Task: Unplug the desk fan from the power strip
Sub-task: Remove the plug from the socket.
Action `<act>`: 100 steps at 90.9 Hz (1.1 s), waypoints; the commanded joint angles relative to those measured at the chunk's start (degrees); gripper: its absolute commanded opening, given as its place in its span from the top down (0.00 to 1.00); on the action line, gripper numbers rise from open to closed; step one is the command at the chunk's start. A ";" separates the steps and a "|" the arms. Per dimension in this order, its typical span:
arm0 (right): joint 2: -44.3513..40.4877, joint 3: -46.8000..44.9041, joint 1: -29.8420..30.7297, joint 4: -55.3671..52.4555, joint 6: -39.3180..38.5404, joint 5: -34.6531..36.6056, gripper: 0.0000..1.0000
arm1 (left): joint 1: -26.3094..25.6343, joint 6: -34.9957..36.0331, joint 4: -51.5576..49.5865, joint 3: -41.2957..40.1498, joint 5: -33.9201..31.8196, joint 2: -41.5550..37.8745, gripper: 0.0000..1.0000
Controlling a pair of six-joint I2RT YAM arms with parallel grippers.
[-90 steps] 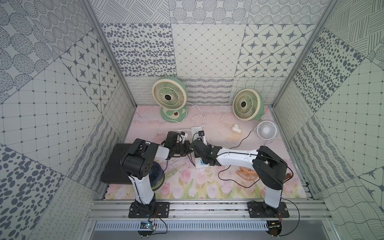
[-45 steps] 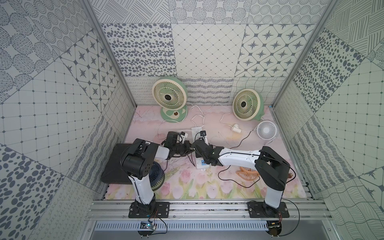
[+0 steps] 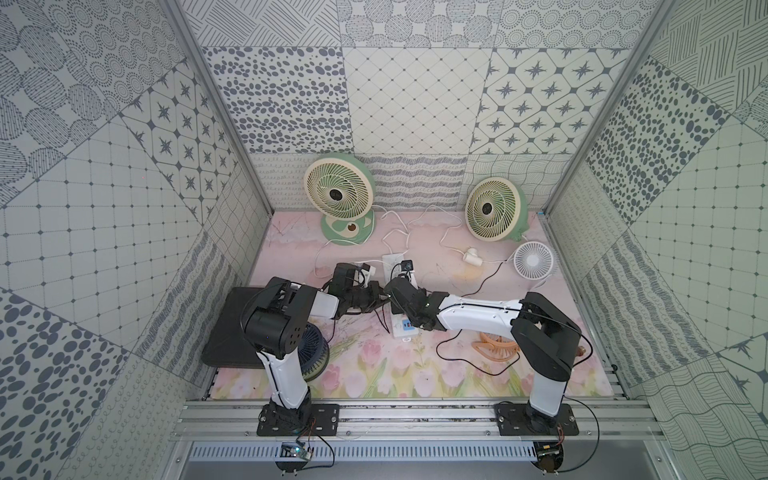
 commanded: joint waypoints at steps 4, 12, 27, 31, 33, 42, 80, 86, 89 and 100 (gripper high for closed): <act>1.78 3.79 2.29 0.91 -1.85 4.16 0.85 | 1.11 2.02 -5.67 -0.45 -3.73 0.49 1.00; 0.15 1.72 0.70 1.16 0.23 2.61 0.85 | 1.06 2.03 -5.68 -0.56 -3.82 0.58 1.00; -3.02 -3.83 -3.21 4.87 4.14 -2.85 0.85 | 1.03 1.76 -5.26 -0.72 -3.78 0.65 1.00; -2.87 -3.90 -3.32 5.23 4.34 -3.49 0.85 | 1.05 1.76 -5.24 -0.71 -3.80 0.70 1.00; -2.60 -3.70 -3.15 5.29 4.21 -3.66 0.85 | 1.08 1.82 -5.25 -0.71 -3.88 0.72 1.00; -0.62 -1.18 -1.38 3.99 2.22 -1.29 0.85 | 1.06 1.85 -5.26 -0.63 -3.82 0.82 1.00; -3.07 -3.79 -3.14 4.60 3.23 -2.93 0.85 | 1.07 1.94 -5.46 -0.54 -3.85 1.12 1.00; -2.32 -2.80 -2.63 4.31 2.67 -2.89 0.85 | 1.05 1.94 -5.32 -0.54 -3.83 1.17 1.00; -1.55 -1.73 -2.10 3.60 2.04 -2.08 0.85 | 1.08 1.98 -5.34 -0.54 -3.82 1.17 1.00; 1.18 2.67 1.31 0.83 -1.35 2.13 0.85 | 1.10 2.02 -5.43 -0.54 -3.82 1.17 1.00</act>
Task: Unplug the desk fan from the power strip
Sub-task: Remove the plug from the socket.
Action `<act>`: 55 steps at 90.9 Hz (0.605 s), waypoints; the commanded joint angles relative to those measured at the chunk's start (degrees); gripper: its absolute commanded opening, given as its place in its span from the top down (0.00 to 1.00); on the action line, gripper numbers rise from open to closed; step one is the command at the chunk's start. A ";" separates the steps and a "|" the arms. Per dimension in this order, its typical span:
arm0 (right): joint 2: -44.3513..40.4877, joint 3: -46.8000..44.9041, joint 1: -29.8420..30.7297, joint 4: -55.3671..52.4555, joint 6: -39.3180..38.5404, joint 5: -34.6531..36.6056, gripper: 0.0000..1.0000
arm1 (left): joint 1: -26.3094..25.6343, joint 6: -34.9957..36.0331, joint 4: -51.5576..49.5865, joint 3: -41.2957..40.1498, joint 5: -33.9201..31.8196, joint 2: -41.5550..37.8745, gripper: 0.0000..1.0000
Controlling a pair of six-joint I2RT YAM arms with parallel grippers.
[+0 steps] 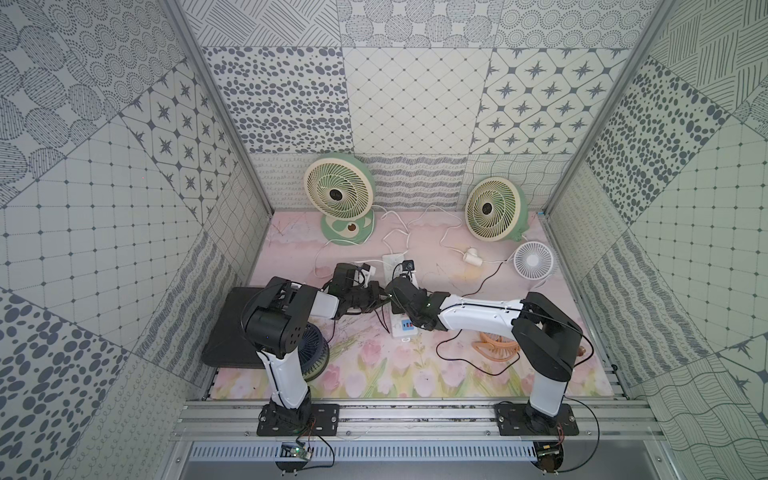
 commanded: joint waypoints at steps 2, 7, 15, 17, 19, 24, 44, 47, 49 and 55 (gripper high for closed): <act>2.28 4.46 2.44 -0.55 -2.77 4.38 0.85 | 1.16 2.00 -6.02 -0.47 -4.04 0.88 1.00; 2.46 4.84 2.61 -0.91 -3.12 4.83 0.85 | 1.11 2.05 -6.05 -0.47 -4.06 0.88 1.00; 1.22 3.24 1.23 -0.81 -1.35 3.64 0.85 | 1.12 2.05 -6.13 -0.47 -4.11 0.84 1.00; 0.69 2.65 0.72 -0.63 -0.89 2.99 0.85 | 1.18 2.04 -6.13 -0.52 -4.14 0.81 1.00; -0.02 1.71 0.11 -0.11 -0.07 2.25 0.85 | 1.18 2.07 -6.11 -0.48 -4.15 0.80 1.00; -1.50 -0.49 -1.29 1.81 1.46 0.35 0.85 | 1.12 2.04 -6.09 -0.47 -4.11 0.80 1.00; 0.05 1.04 -0.41 2.40 0.74 0.11 0.85 | 1.09 1.96 -6.05 -0.47 -4.06 0.80 1.00; 0.98 2.50 0.66 1.05 -0.26 1.95 0.85 | 1.13 2.01 -6.10 -0.47 -4.06 0.74 1.00; 1.53 3.25 1.30 0.31 -1.17 2.85 0.85 | 1.14 2.08 -6.13 -0.47 -4.11 0.69 1.00; 2.34 5.23 2.57 -1.15 -2.94 5.23 0.85 | 1.13 2.13 -6.30 -0.47 -4.15 0.56 1.00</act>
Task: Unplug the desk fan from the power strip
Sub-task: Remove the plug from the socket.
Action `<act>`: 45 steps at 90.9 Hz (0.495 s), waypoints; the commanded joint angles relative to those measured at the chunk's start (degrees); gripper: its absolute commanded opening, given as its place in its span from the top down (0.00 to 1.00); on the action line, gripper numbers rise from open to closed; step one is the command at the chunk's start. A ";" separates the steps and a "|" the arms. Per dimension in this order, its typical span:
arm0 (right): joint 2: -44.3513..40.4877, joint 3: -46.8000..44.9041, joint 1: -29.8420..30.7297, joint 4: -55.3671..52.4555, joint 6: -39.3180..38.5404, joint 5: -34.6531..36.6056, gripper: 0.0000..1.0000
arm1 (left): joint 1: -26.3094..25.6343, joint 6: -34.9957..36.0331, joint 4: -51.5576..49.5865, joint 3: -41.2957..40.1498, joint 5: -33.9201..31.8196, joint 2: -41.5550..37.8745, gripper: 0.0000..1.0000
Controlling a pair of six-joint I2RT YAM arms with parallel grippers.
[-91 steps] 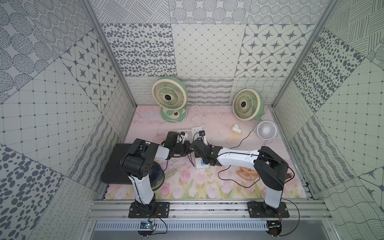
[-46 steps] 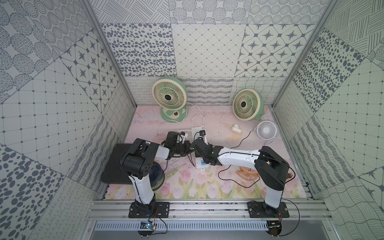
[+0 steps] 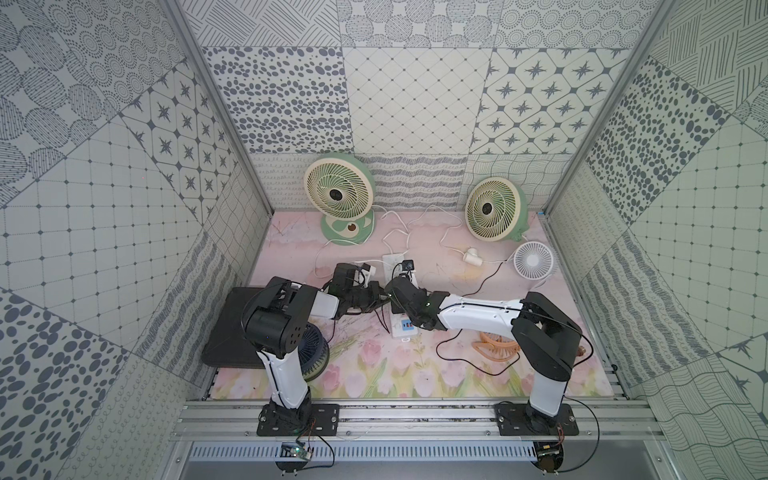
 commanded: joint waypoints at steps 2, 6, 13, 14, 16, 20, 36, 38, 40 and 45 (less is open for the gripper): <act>1.72 4.23 2.44 -0.09 -3.03 4.75 0.85 | 1.12 1.78 -6.31 -0.47 -4.15 0.54 1.00; 1.13 3.93 2.21 -0.14 -2.93 4.87 0.85 | 1.12 1.78 -6.31 -0.48 -4.14 0.53 1.00; -0.70 1.59 0.45 0.33 -0.43 2.32 0.85 | 1.14 1.78 -6.31 -0.47 -4.15 0.53 1.00; -1.05 1.26 -0.06 0.65 0.03 1.79 0.85 | 1.17 1.78 -6.31 -0.47 -4.15 0.49 1.00; -1.80 0.02 -0.81 1.38 0.91 0.97 0.85 | 1.22 1.83 -6.31 -0.47 -4.15 0.52 1.00; -2.97 -1.99 -1.97 3.03 2.25 -1.02 0.85 | 1.17 1.78 -6.30 -0.47 -4.15 0.53 1.00; -1.90 -0.66 -0.43 2.94 1.25 -0.23 0.85 | 1.18 1.78 -6.30 -0.65 -4.09 0.04 1.00; -1.33 0.16 0.15 2.57 0.73 0.44 0.85 | 1.13 1.78 -6.37 -0.63 -4.12 -0.01 1.00; -0.74 1.11 0.89 1.88 0.07 1.33 0.85 | 1.17 1.78 -6.44 -0.64 -4.14 -0.09 1.00; 0.93 3.41 2.64 0.42 -1.50 3.44 0.85 | 1.21 1.87 -6.54 -0.65 -4.22 -0.17 1.00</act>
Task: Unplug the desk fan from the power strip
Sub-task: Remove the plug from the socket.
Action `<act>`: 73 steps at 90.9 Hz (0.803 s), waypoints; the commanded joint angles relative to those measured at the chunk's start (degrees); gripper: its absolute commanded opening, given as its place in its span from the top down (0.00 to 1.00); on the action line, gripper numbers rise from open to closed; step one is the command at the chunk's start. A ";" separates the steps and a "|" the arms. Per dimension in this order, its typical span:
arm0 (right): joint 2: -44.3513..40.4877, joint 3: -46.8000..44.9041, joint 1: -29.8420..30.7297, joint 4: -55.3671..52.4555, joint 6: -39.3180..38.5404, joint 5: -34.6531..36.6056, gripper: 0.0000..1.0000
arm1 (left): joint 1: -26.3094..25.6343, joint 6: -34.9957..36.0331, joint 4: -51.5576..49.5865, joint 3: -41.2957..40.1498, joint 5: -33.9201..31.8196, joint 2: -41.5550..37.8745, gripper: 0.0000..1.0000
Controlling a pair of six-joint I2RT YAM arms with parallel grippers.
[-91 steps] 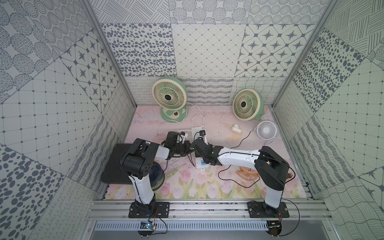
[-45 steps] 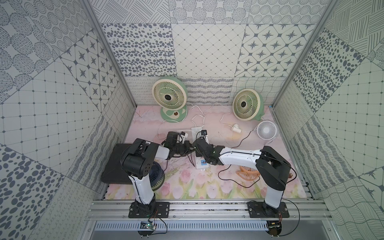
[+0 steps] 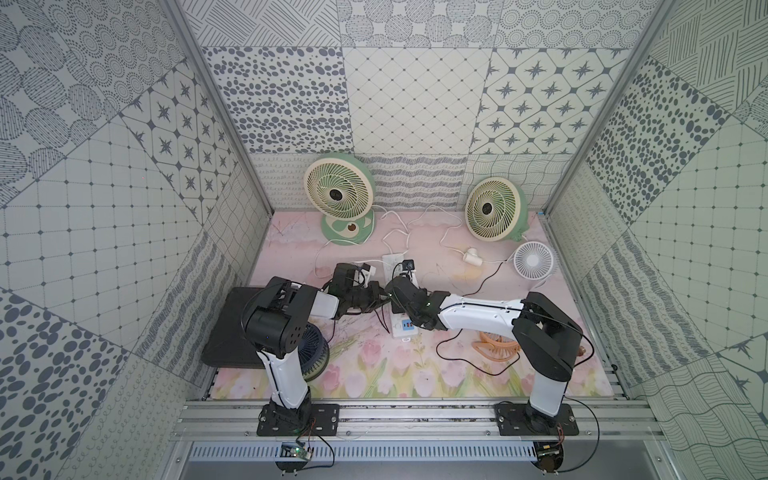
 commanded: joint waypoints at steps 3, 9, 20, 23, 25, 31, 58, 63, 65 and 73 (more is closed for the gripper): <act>2.40 5.37 3.51 -1.18 -2.87 5.18 0.85 | 1.06 1.92 -6.61 -0.65 -4.33 -0.15 1.00; 2.77 5.87 4.01 -2.05 -3.90 6.71 0.85 | 1.16 1.92 -6.64 -0.65 -4.33 -0.03 1.00; 0.05 2.43 2.05 -1.04 -1.36 4.21 0.85 | 1.14 1.85 -6.52 -0.65 -4.29 0.22 1.00; -0.97 0.83 1.11 0.64 -0.11 2.19 0.85 | 1.14 1.77 -6.43 -0.63 -4.25 0.20 1.00; -1.48 -0.26 0.35 1.70 0.84 1.16 0.85 | 1.14 1.76 -6.39 -0.64 -4.24 0.20 1.00; -2.24 -2.07 -0.83 4.16 2.51 -1.13 0.85 | 1.20 1.76 -6.30 -0.64 -4.12 0.23 1.00; 2.15 4.52 2.96 -1.07 -2.21 4.81 0.84 | 1.12 1.84 -6.43 -0.65 -4.24 0.20 1.00; 1.53 3.94 2.87 -1.11 -2.20 5.17 0.84 | 1.14 1.85 -6.46 -0.63 -4.20 0.20 1.00; 1.10 3.62 2.64 -1.04 -2.10 4.91 0.84 | 1.19 1.85 -6.46 -0.65 -4.19 0.20 1.00; -1.03 0.91 0.74 1.13 0.02 1.55 0.84 | 1.17 1.76 -6.45 -0.56 -4.24 0.31 1.00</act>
